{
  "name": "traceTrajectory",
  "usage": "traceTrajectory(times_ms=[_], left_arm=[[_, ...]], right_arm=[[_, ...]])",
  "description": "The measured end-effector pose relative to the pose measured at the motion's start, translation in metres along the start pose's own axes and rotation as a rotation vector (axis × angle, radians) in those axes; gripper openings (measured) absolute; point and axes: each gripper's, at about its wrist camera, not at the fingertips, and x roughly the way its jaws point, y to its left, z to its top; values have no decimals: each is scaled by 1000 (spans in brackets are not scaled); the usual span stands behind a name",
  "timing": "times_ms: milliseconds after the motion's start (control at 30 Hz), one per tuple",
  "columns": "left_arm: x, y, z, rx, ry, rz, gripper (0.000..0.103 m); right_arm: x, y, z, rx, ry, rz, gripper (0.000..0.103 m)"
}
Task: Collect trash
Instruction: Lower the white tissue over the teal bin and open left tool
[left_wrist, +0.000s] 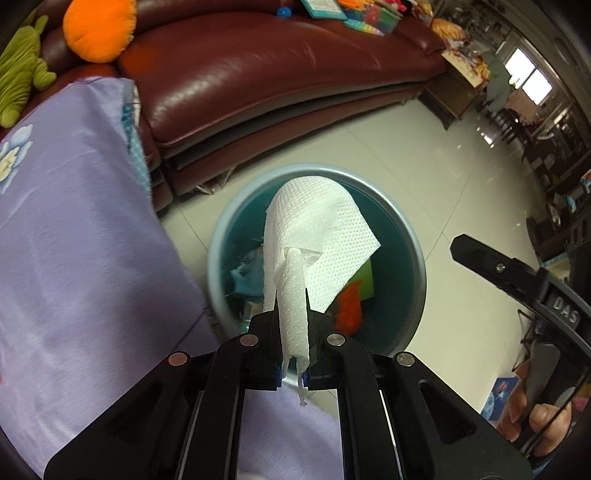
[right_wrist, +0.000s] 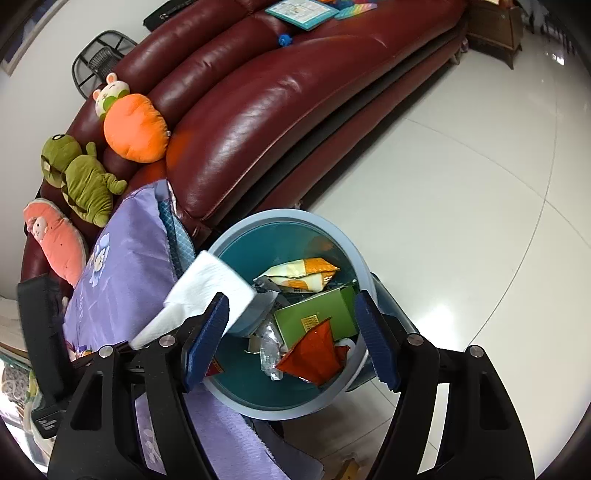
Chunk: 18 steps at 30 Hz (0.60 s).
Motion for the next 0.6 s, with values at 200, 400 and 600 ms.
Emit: traceTrajectory(times_ms=[200, 400, 600], left_arm=[[34, -11, 9, 7, 38, -16, 8], [53, -14, 9, 2, 54, -42, 17], [30, -10, 5, 2, -28, -2, 82]], right_arm=[[0, -8, 2, 12, 2, -21, 67], [0, -7, 4, 14, 2, -32, 67], [-2, 8, 1, -9, 14, -28, 70]])
